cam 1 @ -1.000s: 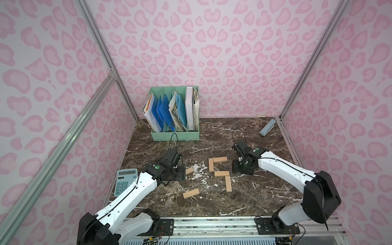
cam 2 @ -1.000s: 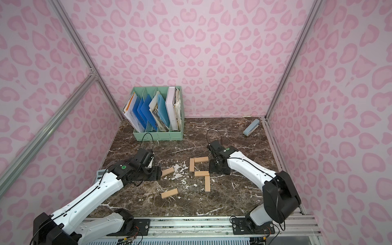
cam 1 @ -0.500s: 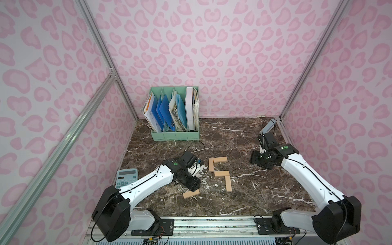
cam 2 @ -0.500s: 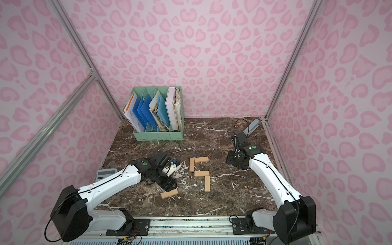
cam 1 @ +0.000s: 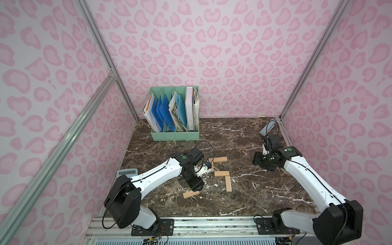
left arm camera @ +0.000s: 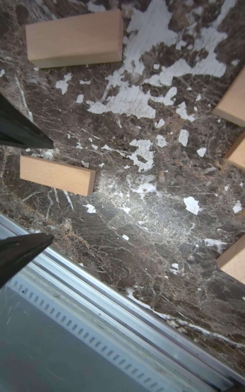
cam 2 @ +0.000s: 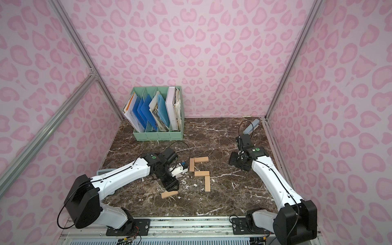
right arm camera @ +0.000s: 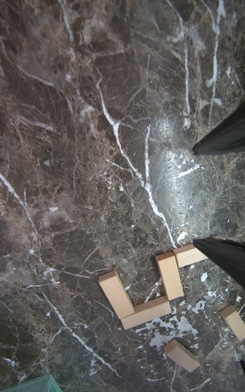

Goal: Assemble the number 6 with building blocks
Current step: Pick up the building block from the center of the board.

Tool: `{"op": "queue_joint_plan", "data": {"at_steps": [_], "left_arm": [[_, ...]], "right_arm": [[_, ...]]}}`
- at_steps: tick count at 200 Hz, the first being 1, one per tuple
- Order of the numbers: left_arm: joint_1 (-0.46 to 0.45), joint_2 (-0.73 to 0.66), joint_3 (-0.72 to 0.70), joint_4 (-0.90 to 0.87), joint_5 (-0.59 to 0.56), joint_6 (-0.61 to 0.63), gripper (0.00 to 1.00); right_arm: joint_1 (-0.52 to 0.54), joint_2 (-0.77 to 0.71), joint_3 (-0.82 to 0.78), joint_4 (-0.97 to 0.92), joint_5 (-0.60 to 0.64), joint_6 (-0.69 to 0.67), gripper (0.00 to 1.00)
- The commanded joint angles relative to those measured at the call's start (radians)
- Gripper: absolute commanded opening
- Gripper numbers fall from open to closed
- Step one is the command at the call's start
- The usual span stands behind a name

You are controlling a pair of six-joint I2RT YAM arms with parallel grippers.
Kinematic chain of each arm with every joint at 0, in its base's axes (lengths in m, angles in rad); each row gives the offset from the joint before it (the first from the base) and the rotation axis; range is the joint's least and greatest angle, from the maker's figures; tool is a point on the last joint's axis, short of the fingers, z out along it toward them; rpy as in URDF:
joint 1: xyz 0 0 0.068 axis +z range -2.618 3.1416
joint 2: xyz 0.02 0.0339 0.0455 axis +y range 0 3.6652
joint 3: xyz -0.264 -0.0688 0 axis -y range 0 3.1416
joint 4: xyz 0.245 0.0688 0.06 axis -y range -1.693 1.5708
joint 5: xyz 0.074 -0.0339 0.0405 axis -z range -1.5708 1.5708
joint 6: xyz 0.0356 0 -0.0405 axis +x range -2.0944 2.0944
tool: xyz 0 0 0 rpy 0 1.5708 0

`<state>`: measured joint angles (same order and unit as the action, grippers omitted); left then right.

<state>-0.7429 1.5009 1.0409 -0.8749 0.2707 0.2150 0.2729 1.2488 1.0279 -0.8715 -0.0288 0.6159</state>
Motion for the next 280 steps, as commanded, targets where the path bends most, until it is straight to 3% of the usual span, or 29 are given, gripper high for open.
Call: {"op": "queue_joint_plan", "data": {"at_steps": [1, 70, 172, 206, 246, 280], "left_arm": [[-0.029, -0.001, -0.051, -0.019, -0.016, 0.062, 0.66], [-0.036, -0.039, -0.174, 0.077, -0.078, 0.101, 0.65], [-0.039, 0.054, -0.175, 0.135, -0.154, 0.119, 0.64], [-0.041, 0.070, -0.178, 0.140, -0.168, 0.124, 0.56], [-0.052, 0.088, -0.174, 0.143, -0.166, 0.133, 0.40], [-0.072, 0.118, -0.146, 0.133, -0.164, 0.121, 0.35]], "right_arm": [[-0.006, 0.011, 0.011, 0.022, -0.007, -0.020, 0.65], [-0.020, 0.042, -0.012, 0.079, -0.041, -0.026, 0.65], [-0.042, 0.038, -0.007, 0.095, -0.060, -0.032, 0.64], [-0.057, 0.029, -0.008, 0.097, -0.071, -0.034, 0.63], [-0.078, 0.020, -0.001, 0.100, -0.082, -0.039, 0.62], [-0.089, 0.012, 0.000, 0.103, -0.088, -0.044, 0.62]]}}
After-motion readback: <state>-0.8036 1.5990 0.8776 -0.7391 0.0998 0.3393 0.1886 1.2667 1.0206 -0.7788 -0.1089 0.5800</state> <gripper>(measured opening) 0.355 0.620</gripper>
